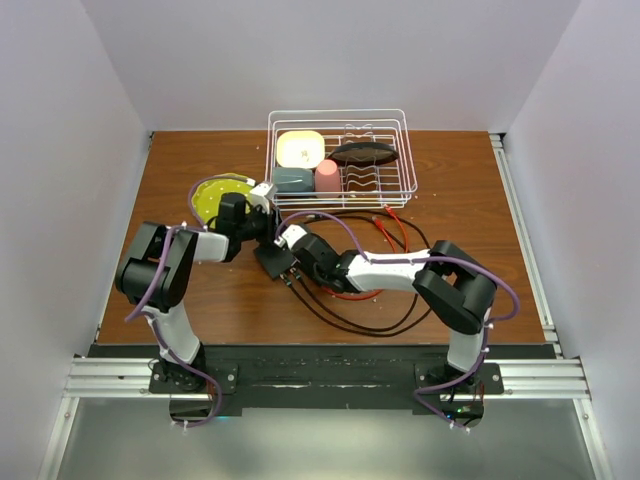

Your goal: Insert the plug into the switch port

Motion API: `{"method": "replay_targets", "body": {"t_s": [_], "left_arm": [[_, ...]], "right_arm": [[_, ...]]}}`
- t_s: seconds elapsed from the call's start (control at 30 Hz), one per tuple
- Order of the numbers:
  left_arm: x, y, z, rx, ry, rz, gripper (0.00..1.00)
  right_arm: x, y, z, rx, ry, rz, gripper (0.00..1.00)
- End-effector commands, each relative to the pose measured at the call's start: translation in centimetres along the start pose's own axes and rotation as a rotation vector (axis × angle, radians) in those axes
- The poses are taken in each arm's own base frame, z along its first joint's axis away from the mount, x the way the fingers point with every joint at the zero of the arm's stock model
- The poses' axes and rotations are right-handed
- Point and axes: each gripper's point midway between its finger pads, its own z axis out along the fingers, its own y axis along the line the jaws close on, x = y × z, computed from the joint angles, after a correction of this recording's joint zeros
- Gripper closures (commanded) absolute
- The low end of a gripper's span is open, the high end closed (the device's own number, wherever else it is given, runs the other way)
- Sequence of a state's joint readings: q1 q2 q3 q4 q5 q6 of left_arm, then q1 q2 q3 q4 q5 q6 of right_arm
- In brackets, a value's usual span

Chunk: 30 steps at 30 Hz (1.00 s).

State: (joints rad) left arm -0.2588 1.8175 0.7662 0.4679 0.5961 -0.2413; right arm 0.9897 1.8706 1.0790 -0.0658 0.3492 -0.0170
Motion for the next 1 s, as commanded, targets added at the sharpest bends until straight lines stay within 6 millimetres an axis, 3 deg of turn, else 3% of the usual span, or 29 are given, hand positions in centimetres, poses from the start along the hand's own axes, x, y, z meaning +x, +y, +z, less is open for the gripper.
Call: {"method": "replay_targets", "body": {"t_s": [0.0,0.17,0.37,0.5,0.67,0.8,0.97], "left_arm": [[8.3,-10.3,-0.8,0.369,0.314,-0.128,0.97],[10.1,-10.7,-0.9,0.375,0.362,-0.144,1.0],[10.0,-11.1,-1.2,0.376,0.362,-0.136,1.0],[9.6,-10.9,-1.2,0.355,0.356,-0.126,1.0],[8.3,-9.9,-1.2,0.27,0.327,-0.096,1.0],[5.1,-8.0,-1.6,0.135,0.234,-0.066,0.86],[1.8,-6.5,-2.9,-0.012,0.117,-0.044,0.48]], "right_arm": [[-12.1,-0.1,1.2,-0.044,-0.415,0.21,1.0],[-14.1,-0.5,1.2,-0.064,-0.47,0.241,1.0],[-16.2,-0.4,1.3,-0.086,-0.503,0.24,1.0],[-15.9,-0.2,1.2,-0.098,-0.495,0.24,1.0],[-14.0,-0.2,0.5,-0.106,-0.469,0.253,1.0],[-12.0,0.1,-0.3,-0.127,-0.437,0.27,1.0],[-9.7,0.6,-1.2,-0.157,-0.392,0.267,0.97]]}}
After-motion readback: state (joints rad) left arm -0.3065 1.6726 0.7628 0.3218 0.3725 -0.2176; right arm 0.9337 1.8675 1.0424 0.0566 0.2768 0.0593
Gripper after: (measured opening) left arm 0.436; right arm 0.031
